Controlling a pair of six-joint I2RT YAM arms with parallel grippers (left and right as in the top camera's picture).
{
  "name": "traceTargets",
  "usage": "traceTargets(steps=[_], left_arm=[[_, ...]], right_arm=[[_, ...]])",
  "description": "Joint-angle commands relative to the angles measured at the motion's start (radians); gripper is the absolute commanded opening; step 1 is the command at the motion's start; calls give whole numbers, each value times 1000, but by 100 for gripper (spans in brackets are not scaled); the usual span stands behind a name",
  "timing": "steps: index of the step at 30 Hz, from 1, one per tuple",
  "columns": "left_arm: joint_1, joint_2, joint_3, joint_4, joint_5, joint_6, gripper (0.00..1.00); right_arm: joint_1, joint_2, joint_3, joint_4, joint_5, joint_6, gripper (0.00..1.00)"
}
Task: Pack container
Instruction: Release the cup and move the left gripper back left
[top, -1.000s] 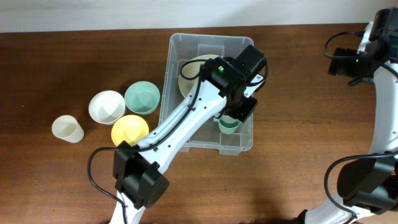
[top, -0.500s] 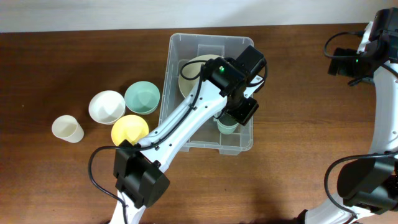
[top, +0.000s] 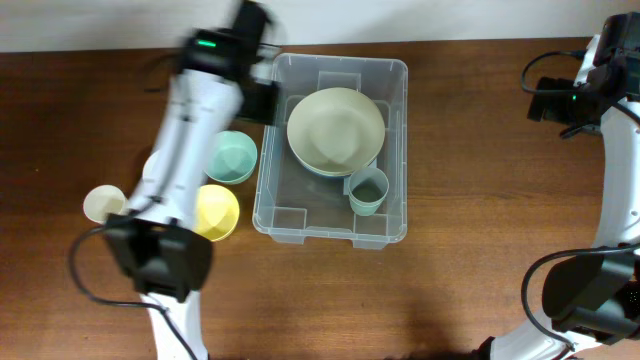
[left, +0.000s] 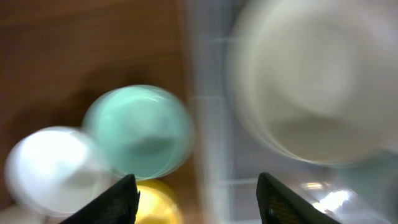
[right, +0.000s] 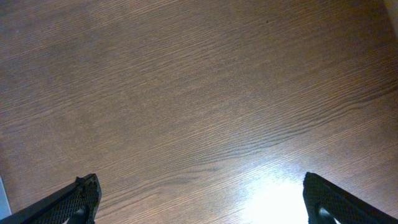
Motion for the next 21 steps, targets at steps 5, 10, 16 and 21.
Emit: traceTargets(steps=[5, 10, 16, 21], left_arm=[[316, -56, 14, -82, -39, -50, 60], [465, -56, 14, -105, -23, -77, 59], [521, -60, 14, -141, -5, -79, 53], [511, -119, 10, -177, -65, -152, 46]], right_arm=[[-5, -13, 14, 0, -6, 11, 99], [-5, -13, 14, 0, -6, 11, 99], [-5, -13, 14, 0, -6, 11, 99], [-5, -13, 14, 0, -6, 11, 99]])
